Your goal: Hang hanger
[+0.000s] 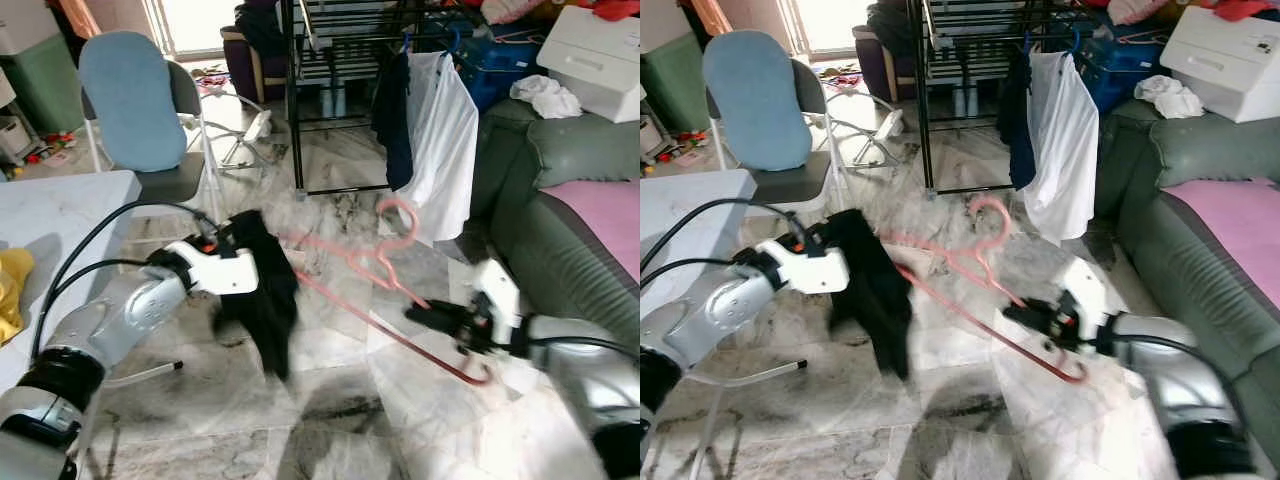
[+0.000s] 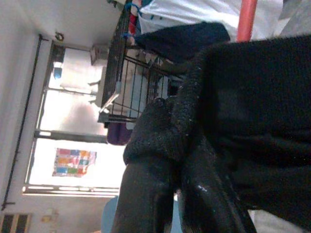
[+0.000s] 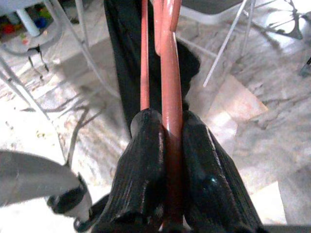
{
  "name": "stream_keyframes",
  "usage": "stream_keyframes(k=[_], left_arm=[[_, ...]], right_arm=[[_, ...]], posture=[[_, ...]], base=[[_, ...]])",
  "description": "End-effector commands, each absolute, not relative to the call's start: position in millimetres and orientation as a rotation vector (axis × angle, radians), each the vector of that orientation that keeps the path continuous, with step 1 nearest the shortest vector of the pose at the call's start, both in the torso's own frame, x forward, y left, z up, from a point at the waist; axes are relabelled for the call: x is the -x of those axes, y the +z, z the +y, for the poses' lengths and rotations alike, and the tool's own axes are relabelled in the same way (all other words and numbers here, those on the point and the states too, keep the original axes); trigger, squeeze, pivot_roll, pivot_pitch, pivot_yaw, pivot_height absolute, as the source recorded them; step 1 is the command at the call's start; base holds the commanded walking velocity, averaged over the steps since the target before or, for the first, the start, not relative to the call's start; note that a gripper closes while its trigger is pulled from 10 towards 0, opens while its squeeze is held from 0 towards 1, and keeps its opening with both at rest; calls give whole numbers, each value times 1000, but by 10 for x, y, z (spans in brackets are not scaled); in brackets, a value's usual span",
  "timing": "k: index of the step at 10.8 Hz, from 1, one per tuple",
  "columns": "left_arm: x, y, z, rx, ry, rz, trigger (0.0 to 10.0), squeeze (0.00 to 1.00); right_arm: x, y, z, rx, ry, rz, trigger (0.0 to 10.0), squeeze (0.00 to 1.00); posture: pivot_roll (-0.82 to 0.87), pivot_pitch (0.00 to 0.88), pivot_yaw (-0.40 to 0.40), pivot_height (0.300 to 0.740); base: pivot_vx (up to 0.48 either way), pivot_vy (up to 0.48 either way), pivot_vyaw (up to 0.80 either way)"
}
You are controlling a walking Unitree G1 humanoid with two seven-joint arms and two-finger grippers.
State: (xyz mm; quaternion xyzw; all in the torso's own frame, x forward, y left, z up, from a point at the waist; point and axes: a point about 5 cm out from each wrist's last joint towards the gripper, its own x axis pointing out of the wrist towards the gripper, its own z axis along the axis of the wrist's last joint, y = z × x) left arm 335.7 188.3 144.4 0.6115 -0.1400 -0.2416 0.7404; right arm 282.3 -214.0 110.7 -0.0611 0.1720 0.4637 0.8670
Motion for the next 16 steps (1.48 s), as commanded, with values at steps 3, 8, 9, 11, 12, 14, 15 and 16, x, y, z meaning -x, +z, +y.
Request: stream_keyframes(k=[3,8,9,11,12,14,15,16], left_arm=[[-3434,1542,2082,-1406,-466,-307,10000,0],[-3438,1578,2060,-1302,-474,-356,10000,0],[-3419,1588,1997,-1253,-500,-385,10000,0],[-3364,1556,1971,-1203,-549,-400,10000,0],[-3347,1543,2008,-1189,-545,-392,10000,0],[-3308,1522,2056,-1189,-559,-386,10000,0],[-3268,1527,2004,-1165,-587,-414,10000,0],[-3242,1551,1960,-1146,-596,-444,10000,0]], right_arm=[[-2755,1240,-2271,170,1043,390,10000,0],[-2606,1167,-2225,143,1137,449,10000,0],[-2613,1153,-2205,145,1138,451,10000,0],[-2631,1153,-2204,170,1132,449,10000,0],[-2643,1151,-2209,185,1121,450,10000,0],[-2657,1135,-2224,216,1105,451,10000,0],[-2676,1100,-2220,222,1092,457,10000,0],[-2675,1049,-2213,209,1085,468,10000,0]], posture=[[-39,0,53,740],[-36,0,58,740],[-35,0,57,740],[-33,0,55,740],[-33,0,55,740],[-34,0,54,740],[-36,0,53,740],[-35,0,52,740]], base=[[0,0,0],[0,0,0],[0,0,0],[0,0,0],[0,0,0],[0,0,0],[0,0,0],[0,0,0]])
